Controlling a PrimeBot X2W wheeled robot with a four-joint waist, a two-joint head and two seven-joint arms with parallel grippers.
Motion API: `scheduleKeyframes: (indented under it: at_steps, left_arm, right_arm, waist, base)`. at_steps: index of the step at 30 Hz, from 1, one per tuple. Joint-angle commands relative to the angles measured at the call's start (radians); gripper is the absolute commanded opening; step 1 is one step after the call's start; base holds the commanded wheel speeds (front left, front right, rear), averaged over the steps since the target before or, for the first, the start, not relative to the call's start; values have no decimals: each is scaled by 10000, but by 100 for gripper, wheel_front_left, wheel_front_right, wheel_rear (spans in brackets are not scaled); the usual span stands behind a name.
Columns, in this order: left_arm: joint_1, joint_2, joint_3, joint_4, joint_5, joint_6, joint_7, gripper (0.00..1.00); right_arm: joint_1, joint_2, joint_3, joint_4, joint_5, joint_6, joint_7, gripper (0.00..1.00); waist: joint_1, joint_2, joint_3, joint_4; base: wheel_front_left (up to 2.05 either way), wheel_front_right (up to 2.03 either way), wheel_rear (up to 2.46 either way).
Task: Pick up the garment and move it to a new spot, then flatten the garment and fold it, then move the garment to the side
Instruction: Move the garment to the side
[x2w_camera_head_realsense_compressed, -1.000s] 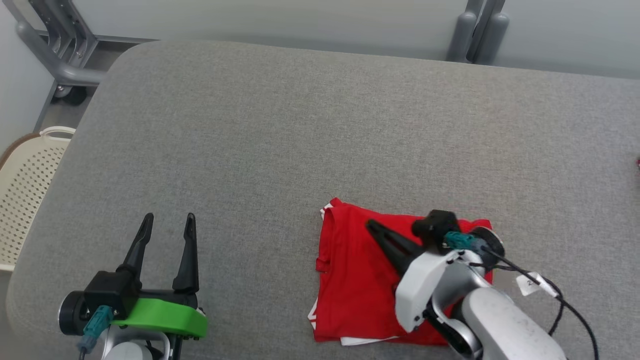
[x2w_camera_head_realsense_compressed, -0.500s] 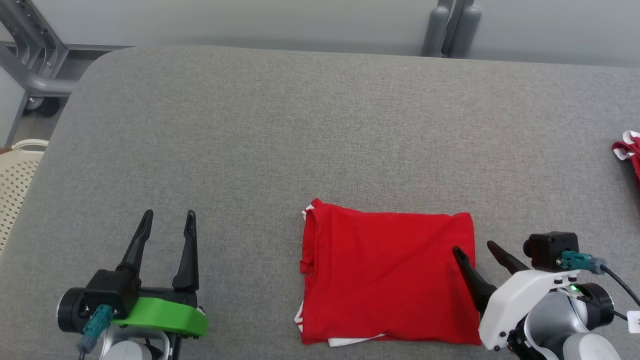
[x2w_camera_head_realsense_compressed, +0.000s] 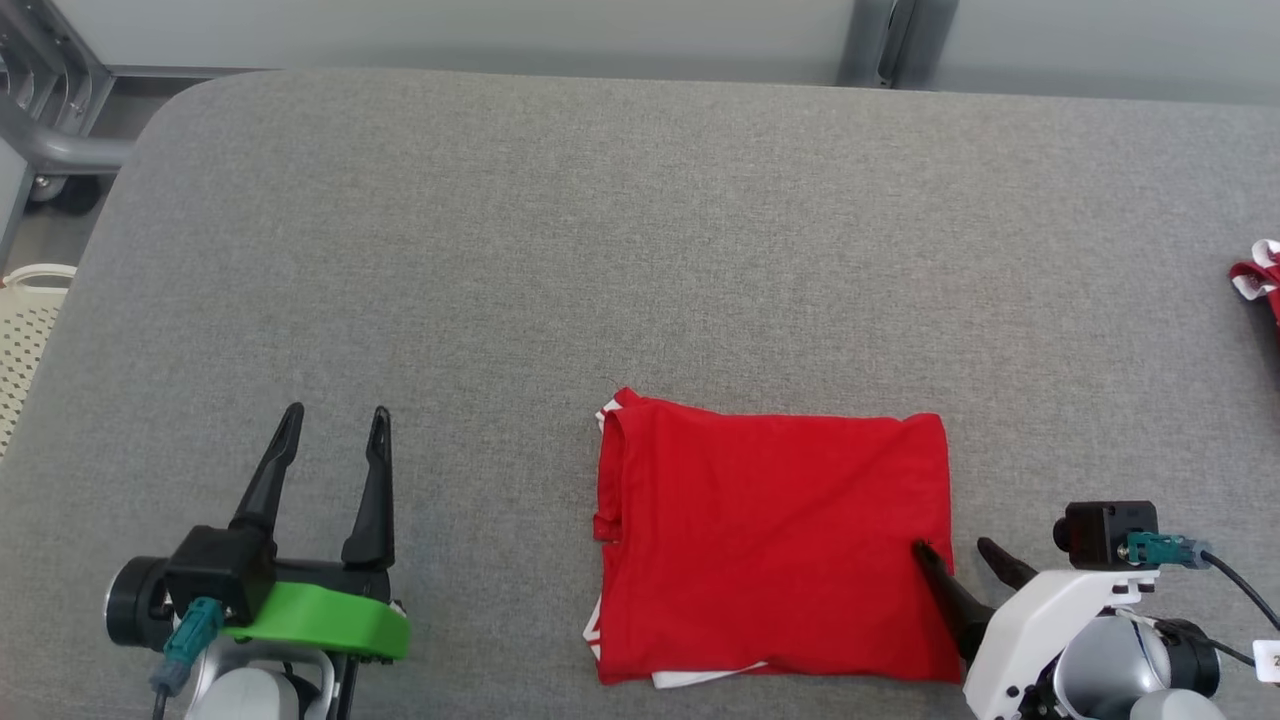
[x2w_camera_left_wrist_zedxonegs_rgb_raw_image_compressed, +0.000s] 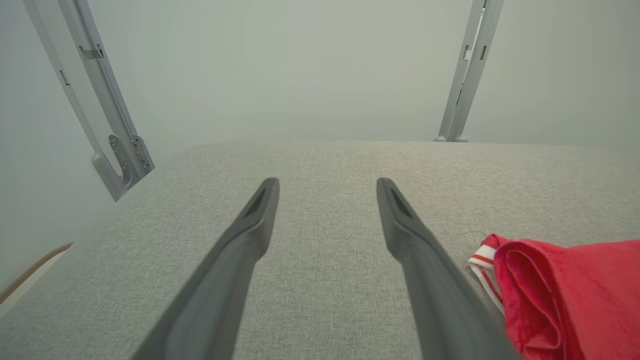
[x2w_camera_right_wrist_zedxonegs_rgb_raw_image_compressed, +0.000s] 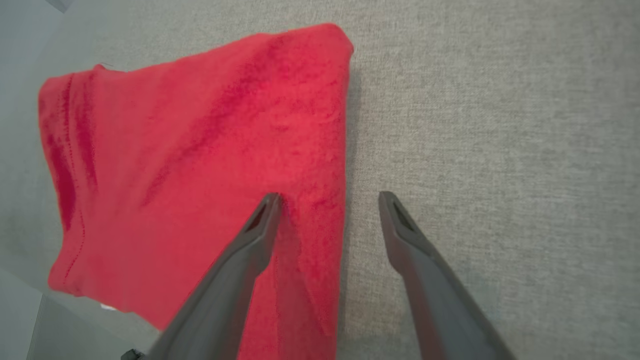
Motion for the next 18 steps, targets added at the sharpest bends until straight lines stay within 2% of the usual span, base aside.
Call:
scheduleKeyframes:
  at_steps: [1,15,16,17,18]
  left_arm:
    - [-230,39,39,-77,82,-23,-5,100]
    - [-404,-25,136,-390,266,-23,-4,100]
    - [-426,-29,134,-387,266,-23,-4,100]
    - [-444,-38,126,-376,261,-23,-4,100]
    - [-447,-45,111,-362,259,-23,-4,100]
  right_arm:
    - [-122,-6,21,64,88,2,-89,100]
    - [-646,13,469,1529,243,2,-307,100]
    - [-678,15,525,1576,248,2,-295,75]
    - [-704,16,556,1609,236,2,-304,33]
    - [-723,19,587,1628,178,3,-324,0]
  waist:
    - [0,-1,61,8]
    - [0,-1,471,243]
    - [0,-1,492,255]
    - [0,-1,505,265]
    - [0,-1,514,273]
  base:
    - [0,0,0]
    - [0,0,0]
    - [0,0,0]
    - [0,0,0]
    - [0,0,0]
